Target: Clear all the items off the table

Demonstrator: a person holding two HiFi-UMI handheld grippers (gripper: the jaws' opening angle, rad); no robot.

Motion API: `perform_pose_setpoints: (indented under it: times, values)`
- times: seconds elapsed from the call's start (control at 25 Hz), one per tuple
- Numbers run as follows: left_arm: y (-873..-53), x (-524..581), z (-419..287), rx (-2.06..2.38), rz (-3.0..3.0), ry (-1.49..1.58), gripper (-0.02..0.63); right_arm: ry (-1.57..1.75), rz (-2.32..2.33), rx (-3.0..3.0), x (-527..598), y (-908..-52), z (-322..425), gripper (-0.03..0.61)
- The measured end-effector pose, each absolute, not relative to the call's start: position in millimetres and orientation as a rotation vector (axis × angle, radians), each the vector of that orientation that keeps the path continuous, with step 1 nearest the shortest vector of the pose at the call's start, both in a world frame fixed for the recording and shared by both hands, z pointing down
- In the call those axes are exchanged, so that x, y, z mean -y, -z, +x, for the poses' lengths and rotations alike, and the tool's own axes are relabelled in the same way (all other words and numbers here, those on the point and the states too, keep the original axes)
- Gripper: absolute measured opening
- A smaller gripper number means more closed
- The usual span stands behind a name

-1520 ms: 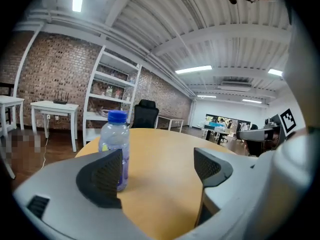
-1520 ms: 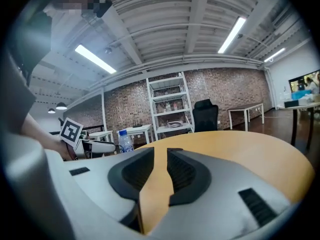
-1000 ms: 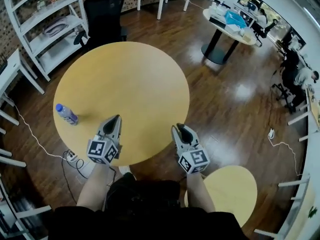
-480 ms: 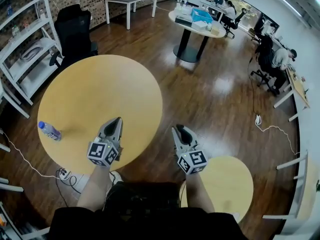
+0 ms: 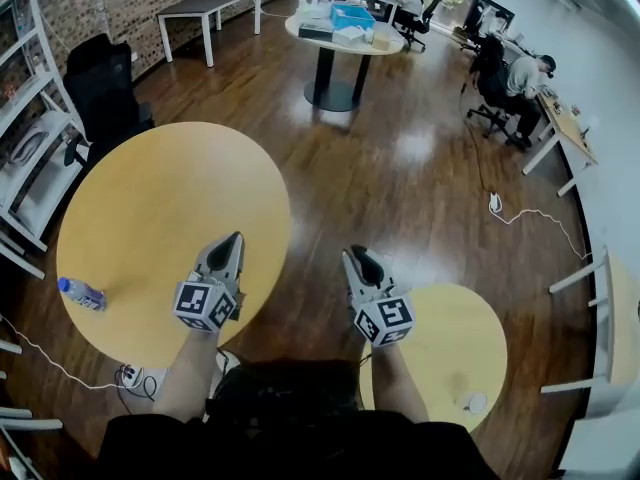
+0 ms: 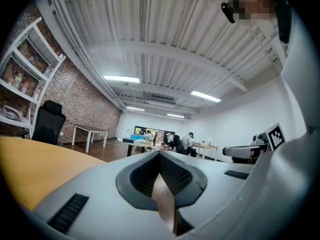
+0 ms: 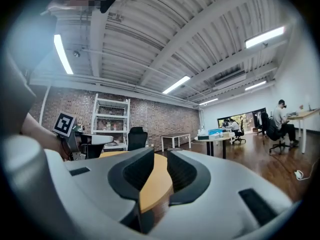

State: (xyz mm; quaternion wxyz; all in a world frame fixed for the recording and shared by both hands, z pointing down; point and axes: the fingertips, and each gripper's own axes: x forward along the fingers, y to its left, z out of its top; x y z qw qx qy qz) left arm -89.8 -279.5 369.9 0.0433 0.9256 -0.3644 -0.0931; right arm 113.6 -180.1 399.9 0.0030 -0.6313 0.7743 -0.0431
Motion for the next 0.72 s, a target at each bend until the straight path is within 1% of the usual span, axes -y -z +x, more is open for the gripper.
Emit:
perform_pose_setpoints:
  times: [0.2, 0.4, 0.52, 0.64, 0.72]
  values:
    - [-356.5, 226.3, -18.3, 0.817, 2.905, 0.283, 0.000, 0.111, -2.156, -2.247, 104.5, -388.0, 161.8, 0.084]
    - [-359.7, 195.4, 50.9, 0.562, 2.921, 0.295, 0.000, 0.111, -2.364, -2.025, 35.5, -389.2, 219.3, 0.084]
    - [-360.8, 172.3, 90.1, 0.389, 2.944, 0.278, 0.000, 0.127, -2.480, -1.769, -13.1, -391.7, 259.6, 0.084]
    - [-361.7, 151.2, 113.0, 0.210, 2.966, 0.256, 0.000, 0.106, -2.575, -1.482, -51.5, -393.2, 285.1, 0.084]
    - [-362.2, 142.6, 119.2, 0.130, 2.968, 0.249, 0.000, 0.099, -2.621, -1.393, -68.2, -391.6, 282.5, 0.084]
